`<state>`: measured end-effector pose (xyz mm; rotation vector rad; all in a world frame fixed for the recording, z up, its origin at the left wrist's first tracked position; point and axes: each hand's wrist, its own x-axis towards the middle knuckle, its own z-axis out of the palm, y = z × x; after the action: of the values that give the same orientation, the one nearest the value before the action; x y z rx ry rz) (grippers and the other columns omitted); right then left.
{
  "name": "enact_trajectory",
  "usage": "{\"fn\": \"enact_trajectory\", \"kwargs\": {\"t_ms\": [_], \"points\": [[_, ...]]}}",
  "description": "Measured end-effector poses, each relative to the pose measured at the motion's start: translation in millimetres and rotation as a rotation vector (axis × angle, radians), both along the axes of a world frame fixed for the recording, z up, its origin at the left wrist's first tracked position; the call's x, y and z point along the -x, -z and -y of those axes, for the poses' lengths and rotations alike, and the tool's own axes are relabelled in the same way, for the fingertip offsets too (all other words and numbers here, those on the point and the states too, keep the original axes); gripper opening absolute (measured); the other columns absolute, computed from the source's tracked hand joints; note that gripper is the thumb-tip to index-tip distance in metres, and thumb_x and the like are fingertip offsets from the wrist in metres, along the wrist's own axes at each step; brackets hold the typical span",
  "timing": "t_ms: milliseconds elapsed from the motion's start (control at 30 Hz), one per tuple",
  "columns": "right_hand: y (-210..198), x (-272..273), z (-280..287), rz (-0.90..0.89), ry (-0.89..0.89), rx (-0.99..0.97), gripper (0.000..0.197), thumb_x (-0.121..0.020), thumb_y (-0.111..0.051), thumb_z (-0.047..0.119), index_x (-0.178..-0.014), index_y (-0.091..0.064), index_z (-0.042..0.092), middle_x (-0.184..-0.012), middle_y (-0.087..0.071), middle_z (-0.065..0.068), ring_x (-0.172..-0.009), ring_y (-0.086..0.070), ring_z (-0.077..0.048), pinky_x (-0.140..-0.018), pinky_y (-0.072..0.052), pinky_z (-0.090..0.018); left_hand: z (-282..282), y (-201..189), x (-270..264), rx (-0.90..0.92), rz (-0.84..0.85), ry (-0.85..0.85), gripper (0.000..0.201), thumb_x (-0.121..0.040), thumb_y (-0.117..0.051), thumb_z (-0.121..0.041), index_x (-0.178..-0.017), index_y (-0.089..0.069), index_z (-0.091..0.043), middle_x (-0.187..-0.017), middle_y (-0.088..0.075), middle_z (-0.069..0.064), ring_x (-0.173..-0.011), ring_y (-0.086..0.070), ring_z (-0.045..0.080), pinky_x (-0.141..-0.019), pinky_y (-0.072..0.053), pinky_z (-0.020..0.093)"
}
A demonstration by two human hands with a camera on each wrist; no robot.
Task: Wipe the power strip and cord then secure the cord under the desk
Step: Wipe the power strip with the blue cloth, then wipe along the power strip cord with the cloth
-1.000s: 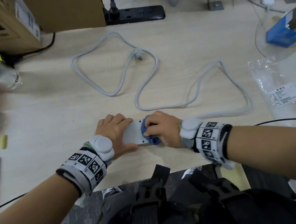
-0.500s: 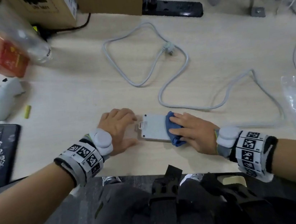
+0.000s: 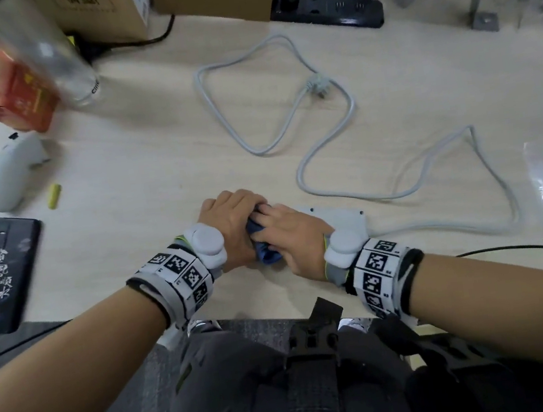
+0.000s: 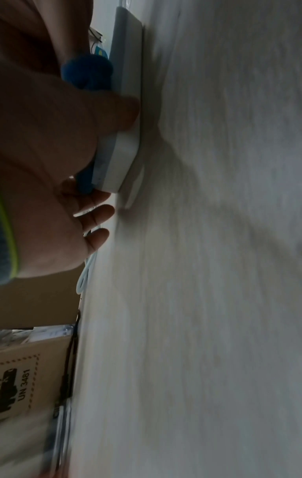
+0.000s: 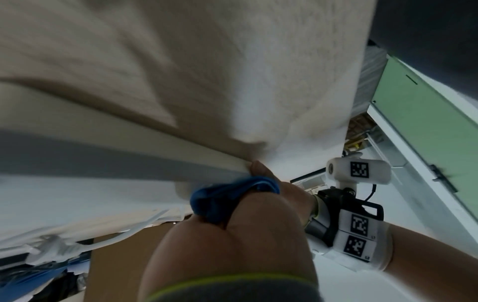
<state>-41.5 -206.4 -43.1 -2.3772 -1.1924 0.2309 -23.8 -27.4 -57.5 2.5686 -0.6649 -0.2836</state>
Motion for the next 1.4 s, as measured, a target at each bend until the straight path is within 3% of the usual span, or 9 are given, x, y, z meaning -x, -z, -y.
{"fn": "enact_trajectory", "kwargs": {"t_ms": [100,267,533,633,700,767,1033,1233,1400], "points": [[-9.3,0.2,20.5,0.042,0.031,0.102,0.036,-0.063,-0.08,-0.003,-0.097,-0.072,0.003,-0.111,-0.066,-0.023,-0.109,-0.061,-0.041,-0.091,-0.047,-0.057,-7.7,-1.7,-3.8,-0.028,0.005,0.014,0.07,-0.053,-0.068,-0.059,-0.114,-0.052,-0.028,-0.106,-0.059,-0.01,-0.095,-0.052,0.018,-0.079,-0.036,0.034],[-1.3,10.4,102.1,-0.06,0.116,0.229,0.034,-0.073,-0.065,-0.003,-0.106,-0.07,0.001,-0.125,-0.061,-0.022,-0.118,-0.056,-0.042,-0.107,-0.033,-0.047,-11.5,-3.6,-7.4,-0.084,-0.025,0.039,0.079,-0.051,-0.067,-0.064,-0.119,-0.049,-0.027,-0.112,-0.057,-0.008,-0.099,-0.053,0.019,-0.083,-0.036,0.036],[-21.1,22.0,150.4,0.008,0.205,0.249,0.056,-0.032,-0.087,-0.015,-0.084,-0.076,0.002,-0.095,-0.073,-0.019,-0.083,-0.072,-0.036,-0.061,-0.057,-0.048,-17.6,-16.6,-14.7,-0.207,-0.068,0.037,0.08,-0.052,-0.078,-0.058,-0.121,-0.049,-0.027,-0.117,-0.056,-0.007,-0.105,-0.05,0.022,-0.085,-0.034,0.037],[-29.1,21.7,156.9,-0.057,0.463,0.164,0.046,-0.058,-0.079,-0.013,-0.102,-0.072,0.001,-0.105,-0.071,-0.017,-0.092,-0.07,-0.032,-0.075,-0.058,-0.036,-29.1,-29.8,-20.7,-0.313,-0.087,0.028,0.083,-0.052,-0.08,-0.058,-0.122,-0.048,-0.026,-0.12,-0.055,-0.004,-0.109,-0.048,0.024,-0.089,-0.034,0.04],[-35.3,22.3,157.1,-0.085,0.652,0.057,0.029,-0.082,-0.06,-0.002,-0.11,-0.069,0.0,-0.109,-0.069,-0.016,-0.099,-0.065,-0.026,-0.088,-0.044,-0.019,-25.9,-40.3,-22.9,-0.356,-0.088,0.055,0.093,-0.05,-0.076,-0.064,-0.127,-0.043,-0.025,-0.127,-0.05,-0.003,-0.115,-0.045,0.025,-0.094,-0.033,0.041],[-40.5,19.7,154.6,-0.086,0.775,-0.094,0.025,-0.084,-0.055,-0.002,-0.106,-0.069,-0.001,-0.103,-0.07,-0.016,-0.093,-0.065,-0.027,-0.083,-0.035,-0.008,-5.1,-47.7,-23.1,-0.344,-0.071,0.114,0.103,-0.049,-0.063,-0.076,-0.135,-0.036,-0.025,-0.136,-0.043,-0.001,-0.122,-0.041,0.026,-0.099,-0.032,0.043],[-55.8,24.0,159.3,-0.179,0.841,-0.193,0.016,-0.088,-0.055,0.01,-0.098,-0.066,0.016,-0.091,-0.067,0.004,-0.084,-0.06,-0.018,-0.079,-0.05,-0.042,105.7,-39.4,-16.1,-0.494,-0.197,0.312,0.106,-0.059,-0.072,-0.064,-0.143,-0.022,-0.024,-0.139,-0.037,0.001,-0.123,-0.041,0.025,-0.101,-0.036,0.041],[-61.2,33.4,159.5,-0.364,1.054,-0.366,0.014,-0.09,-0.054,0.013,-0.102,-0.062,0.013,-0.1,-0.065,-0.002,-0.093,-0.06,-0.019,-0.085,-0.051,-0.044,117.8,-53.2,-29.0,-0.608,-0.324,0.288,0.092,-0.053,-0.076,-0.062,-0.126,-0.038,-0.019,-0.122,-0.039,0.003,-0.098,-0.051,0.024,-0.08,-0.047,0.037],[-81.2,27.9,165.2,-0.554,1.123,-0.672,0.008,-0.095,-0.049,0.019,-0.098,-0.055,0.017,-0.093,-0.062,-0.004,-0.083,-0.063,-0.019,-0.08,-0.056,-0.047,101.1,-73.4,-40.6,-0.411,-0.321,0.237,0.05,-0.076,-0.067,-0.05,-0.104,-0.037,-0.02,-0.099,-0.051,0.002,-0.073,-0.053,0.025,-0.063,-0.043,0.034]]}}
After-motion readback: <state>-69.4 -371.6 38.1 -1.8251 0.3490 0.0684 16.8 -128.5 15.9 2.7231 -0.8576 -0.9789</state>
